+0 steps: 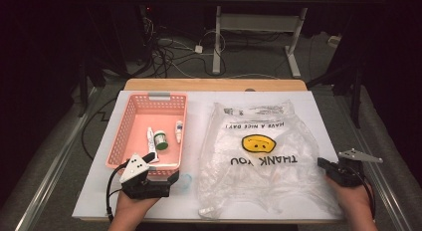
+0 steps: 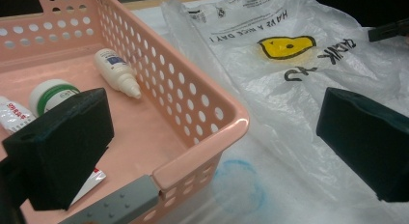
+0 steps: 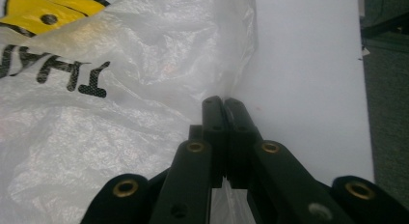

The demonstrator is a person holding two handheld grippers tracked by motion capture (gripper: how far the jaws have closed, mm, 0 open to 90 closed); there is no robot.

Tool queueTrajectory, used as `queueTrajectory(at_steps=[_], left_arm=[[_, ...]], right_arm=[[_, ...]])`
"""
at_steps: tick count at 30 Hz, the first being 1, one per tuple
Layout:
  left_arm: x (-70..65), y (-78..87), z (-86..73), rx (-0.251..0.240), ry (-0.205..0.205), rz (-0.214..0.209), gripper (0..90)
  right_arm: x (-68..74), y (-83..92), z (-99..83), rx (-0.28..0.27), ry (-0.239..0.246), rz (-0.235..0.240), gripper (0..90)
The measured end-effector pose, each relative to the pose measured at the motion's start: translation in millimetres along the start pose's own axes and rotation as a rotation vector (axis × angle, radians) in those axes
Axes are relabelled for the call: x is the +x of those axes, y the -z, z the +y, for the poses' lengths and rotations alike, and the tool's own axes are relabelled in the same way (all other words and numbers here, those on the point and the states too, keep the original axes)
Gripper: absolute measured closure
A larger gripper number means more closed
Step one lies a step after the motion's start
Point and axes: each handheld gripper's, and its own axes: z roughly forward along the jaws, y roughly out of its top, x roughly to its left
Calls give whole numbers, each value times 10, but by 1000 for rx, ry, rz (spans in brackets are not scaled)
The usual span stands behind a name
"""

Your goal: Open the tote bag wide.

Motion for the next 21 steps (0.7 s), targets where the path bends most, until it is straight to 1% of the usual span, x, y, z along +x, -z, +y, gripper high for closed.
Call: queueTrajectory(at_steps=[1,2,4,6,7,8,9,10,11,12,13,15,16,17,18,19,20,21], left_arm=[[4,6,1,-1,0,1,0],[11,14,3,-3,1,2,0],[23,27,7,-7,4,5,0],[32,36,10,-12,8,6,0],[39,42,11,-16,10,10,0],[44,46,11,-17,12,9,0],[50,50,12,-17,13,8,0],[55,52,12,-18,12,8,0],[62,55,11,-18,13,9,0],[62,55,11,-18,13,9,0],[64,54,11,-17,14,10,0],[57,54,13,-15,11,14,0],[57,54,13,-15,11,14,0],[52,57,14,-15,11,14,0],[48,59,15,-16,13,13,0],[45,60,16,-14,13,12,0],[43,60,15,-13,13,13,0],[41,60,14,-9,14,10,0]], right_arm=[[0,0,0,0,0,0,900],[60,37,-27,6,11,9,900],[114,82,-56,5,9,22,900],[168,120,-65,-5,7,26,900],[217,146,-74,-10,16,28,900],[217,146,-74,-10,16,28,900],[250,161,-84,-10,24,33,900],[343,213,-117,-11,44,51,900],[372,232,-128,-13,49,55,900],[372,232,-128,-13,49,55,900],[453,294,-167,-15,62,65,900],[521,345,-219,-15,76,77,900],[521,345,-219,-15,76,77,900],[579,400,-275,-15,82,88,900],[579,400,-275,-15,82,88,900],[600,427,-303,-15,83,99,900],[637,467,-354,-11,77,122,898],[658,483,-384,-4,79,135,882]])
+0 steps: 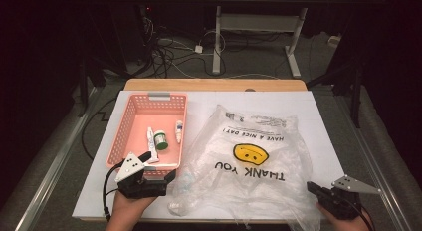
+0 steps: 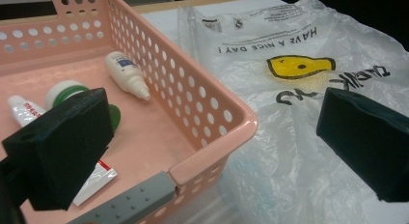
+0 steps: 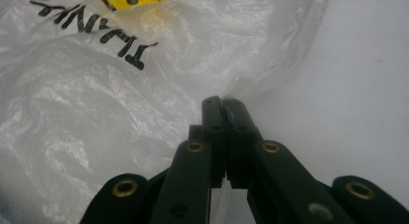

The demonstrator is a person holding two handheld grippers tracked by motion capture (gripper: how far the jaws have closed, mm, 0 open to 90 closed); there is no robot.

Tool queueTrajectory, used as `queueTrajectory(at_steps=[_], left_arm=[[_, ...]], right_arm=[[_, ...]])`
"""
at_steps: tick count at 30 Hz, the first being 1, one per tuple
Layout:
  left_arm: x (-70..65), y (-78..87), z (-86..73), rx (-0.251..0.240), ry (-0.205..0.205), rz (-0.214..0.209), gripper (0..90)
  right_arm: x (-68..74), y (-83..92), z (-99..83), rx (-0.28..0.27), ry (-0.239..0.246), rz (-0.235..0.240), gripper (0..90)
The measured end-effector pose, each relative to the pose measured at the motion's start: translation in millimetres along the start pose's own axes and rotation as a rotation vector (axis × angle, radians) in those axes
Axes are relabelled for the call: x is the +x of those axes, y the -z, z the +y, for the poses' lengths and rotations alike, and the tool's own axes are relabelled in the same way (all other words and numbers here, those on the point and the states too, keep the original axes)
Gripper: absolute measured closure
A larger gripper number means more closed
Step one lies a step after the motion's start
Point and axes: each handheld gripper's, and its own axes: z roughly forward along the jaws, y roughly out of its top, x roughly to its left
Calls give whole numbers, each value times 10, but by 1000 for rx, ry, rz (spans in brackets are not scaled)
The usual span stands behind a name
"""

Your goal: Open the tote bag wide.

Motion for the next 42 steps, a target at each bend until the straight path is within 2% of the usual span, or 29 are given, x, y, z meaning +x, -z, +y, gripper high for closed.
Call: queueTrajectory(at_steps=[2,3,4,7,9,10,14,16,17,19,22,25,27,30,34,35,37,38,40,42], left_arm=[[-4,2,-8,15,-2,-3,0],[-13,9,-16,19,-9,6,0],[-20,17,-22,21,-19,21,0],[-18,23,-22,36,-22,34,0],[-19,33,-15,40,-26,28,0],[-24,36,-11,43,-32,24,0],[-64,25,-4,52,-54,7,0],[-87,12,2,74,-58,6,0],[-91,10,7,82,-56,-6,0],[-100,11,9,81,-56,-24,0],[-94,21,2,69,-66,-6,0],[-43,27,0,63,-35,-23,0],[-17,40,3,60,-23,-28,0],[14,71,22,49,-4,-38,0],[29,86,18,36,-1,-31,0],[33,85,14,37,0,-29,0],[39,78,7,39,-2,-33,0],[36,73,4,38,-6,-32,0],[30,68,0,36,-11,-30,0],[29,65,1,36,-11,-31,0]], right_arm=[[33,40,-43,2,11,12,788],[33,40,-43,2,11,12,788],[36,113,-7,-26,30,1,692],[-4,195,82,-87,25,4,575],[-26,208,116,-104,25,10,551],[-87,209,206,-129,23,6,516],[-178,148,347,-154,7,0,460],[-263,34,479,-151,21,-25,450],[-368,-96,594,-152,16,-26,456],[-411,-150,637,-150,10,-27,453],[-555,-390,810,-153,-19,-42,422],[-658,-610,952,-149,-65,-33,392],[-708,-736,1057,-140,-77,-37,362],[-765,-920,1209,-109,-97,-17,326],[-840,-1150,1336,-50,-107,-32,195],[-870,-1209,1341,-28,-121,-28,162],[-921,-1312,1312,8,-129,-11,157],[-935,-1395,1272,50,-120,1,157],[-928,-1418,1259,61,-118,9,160],[-886,-1466,1233,94,-87,25,176]])
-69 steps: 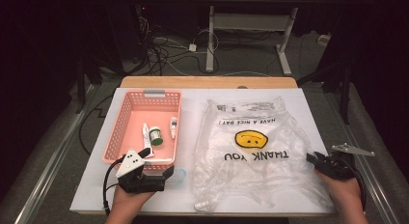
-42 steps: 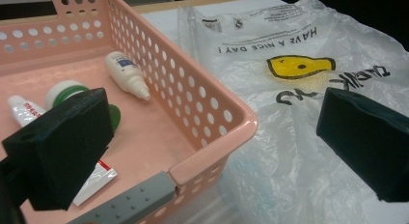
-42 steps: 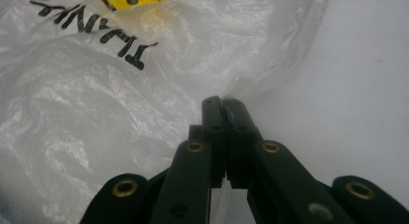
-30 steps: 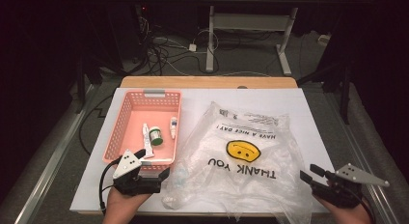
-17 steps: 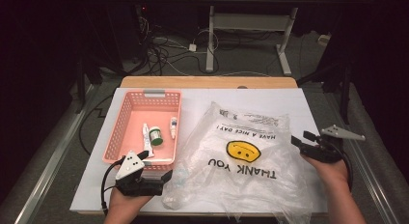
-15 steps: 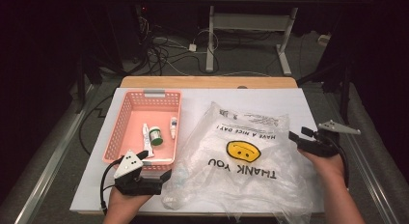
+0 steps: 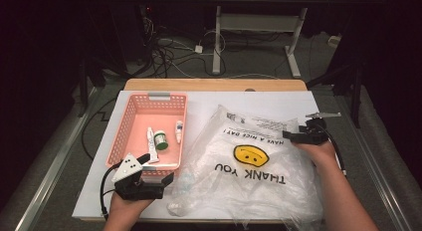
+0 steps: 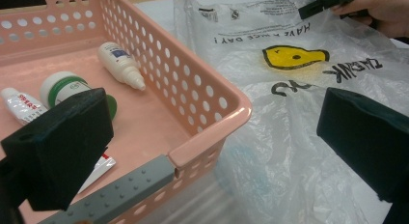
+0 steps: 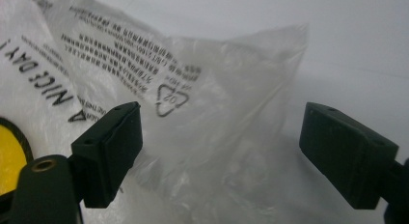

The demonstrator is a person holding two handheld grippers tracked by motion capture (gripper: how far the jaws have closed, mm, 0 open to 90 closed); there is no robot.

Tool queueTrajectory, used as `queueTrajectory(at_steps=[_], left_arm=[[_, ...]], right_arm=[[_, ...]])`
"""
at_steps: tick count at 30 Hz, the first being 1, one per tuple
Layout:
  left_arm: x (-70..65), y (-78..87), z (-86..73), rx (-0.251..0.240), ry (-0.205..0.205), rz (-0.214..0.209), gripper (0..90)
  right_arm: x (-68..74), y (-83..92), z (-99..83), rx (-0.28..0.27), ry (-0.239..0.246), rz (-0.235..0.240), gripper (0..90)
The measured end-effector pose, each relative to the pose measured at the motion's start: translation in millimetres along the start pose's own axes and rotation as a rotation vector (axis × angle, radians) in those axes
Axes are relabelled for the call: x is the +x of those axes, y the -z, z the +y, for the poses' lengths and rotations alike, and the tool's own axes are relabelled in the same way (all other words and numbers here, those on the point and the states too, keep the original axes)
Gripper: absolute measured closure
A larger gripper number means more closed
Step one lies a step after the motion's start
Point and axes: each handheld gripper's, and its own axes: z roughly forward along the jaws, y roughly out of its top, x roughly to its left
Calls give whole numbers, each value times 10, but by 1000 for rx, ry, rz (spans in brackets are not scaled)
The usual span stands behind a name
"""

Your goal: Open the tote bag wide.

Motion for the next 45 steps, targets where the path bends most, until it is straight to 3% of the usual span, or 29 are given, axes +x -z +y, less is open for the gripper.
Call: queueTrajectory(at_steps=[2,3,7,8,9,10,11,12,14,15,18,23,25,30,33,37,45], left_arm=[[-3,-3,0,0,0,-4,0],[-6,-3,0,-2,-1,-8,0],[-24,-3,7,-4,-13,-14,0],[-25,-1,8,-5,-12,-14,0],[-26,2,9,-6,-12,-13,0],[-24,5,9,-7,-11,-13,0],[-21,4,8,-6,-8,-13,0],[-18,2,8,-5,-7,-14,0],[-18,-5,6,1,-8,-18,0],[-23,-9,6,2,-11,-19,0],[-19,-16,5,4,-8,-22,0],[-29,-21,9,17,-24,-18,0],[-6,-24,14,19,-22,-20,0],[50,21,60,12,-20,-25,0],[65,61,25,10,-48,-18,0],[139,72,-33,-2,-6,-17,0],[131,70,-35,-11,-4,-23,0]], right_arm=[[78,-39,-22,26,63,-19,242],[78,-39,-22,26,63,-19,242],[116,-26,-12,24,90,37,464],[158,-41,-29,30,120,25,536],[158,-41,-29,30,120,25,536],[186,-39,-37,30,134,32,652],[200,-37,-43,31,144,36,715],[200,-37,-43,31,144,36,715],[234,-28,-47,39,164,53,860],[278,17,-36,15,173,27,891],[286,79,-5,-22,170,10,895],[167,205,31,-71,121,-41,896],[26,259,37,-99,65,-72,898],[-151,317,51,-127,3,-111,899],[-309,347,38,-146,-49,-149,899],[-430,358,27,-171,-90,-193,899],[-608,417,-35,-230,-219,-333,899]])
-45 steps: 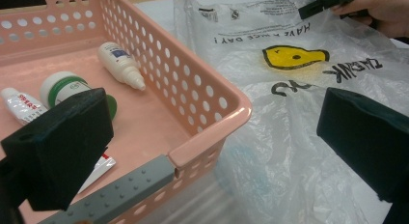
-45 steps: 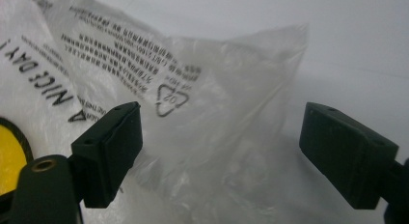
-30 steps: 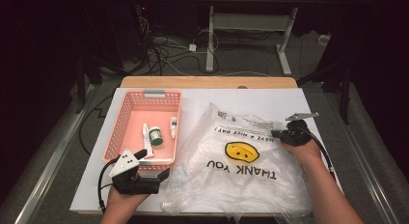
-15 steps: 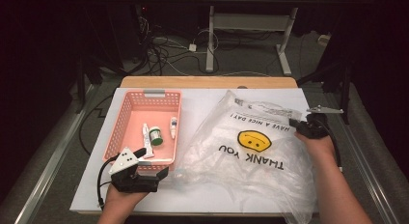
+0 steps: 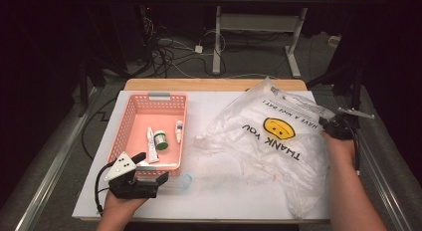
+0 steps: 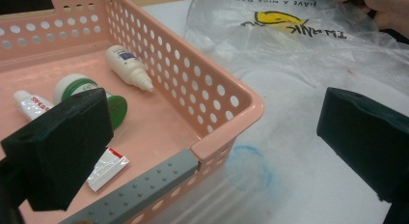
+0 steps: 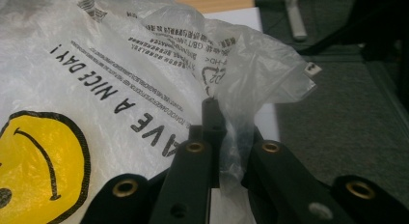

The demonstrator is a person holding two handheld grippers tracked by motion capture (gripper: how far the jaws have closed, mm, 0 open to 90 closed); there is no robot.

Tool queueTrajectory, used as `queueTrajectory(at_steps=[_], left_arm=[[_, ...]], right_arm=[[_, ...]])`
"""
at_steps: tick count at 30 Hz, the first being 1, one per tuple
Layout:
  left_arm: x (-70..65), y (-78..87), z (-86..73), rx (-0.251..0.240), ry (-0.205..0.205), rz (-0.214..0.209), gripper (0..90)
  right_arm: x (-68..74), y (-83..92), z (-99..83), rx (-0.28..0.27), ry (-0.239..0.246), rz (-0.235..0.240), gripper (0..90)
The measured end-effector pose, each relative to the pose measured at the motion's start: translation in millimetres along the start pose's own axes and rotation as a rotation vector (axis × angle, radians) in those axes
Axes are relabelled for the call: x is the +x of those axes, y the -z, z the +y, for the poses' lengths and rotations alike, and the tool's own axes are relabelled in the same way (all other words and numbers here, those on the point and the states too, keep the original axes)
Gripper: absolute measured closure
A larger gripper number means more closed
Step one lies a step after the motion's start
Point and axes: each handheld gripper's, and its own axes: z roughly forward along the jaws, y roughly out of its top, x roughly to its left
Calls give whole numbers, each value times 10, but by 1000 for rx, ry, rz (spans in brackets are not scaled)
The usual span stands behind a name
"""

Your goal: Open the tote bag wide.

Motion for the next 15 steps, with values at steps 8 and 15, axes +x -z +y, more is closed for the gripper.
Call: queueTrajectory(at_steps=[8,15], left_arm=[[-60,-33,15,3,-10,-20,0],[-54,-30,3,9,-13,-24,0]], right_arm=[[93,170,-138,-27,10,20,865],[145,381,-285,-16,33,67,418]])
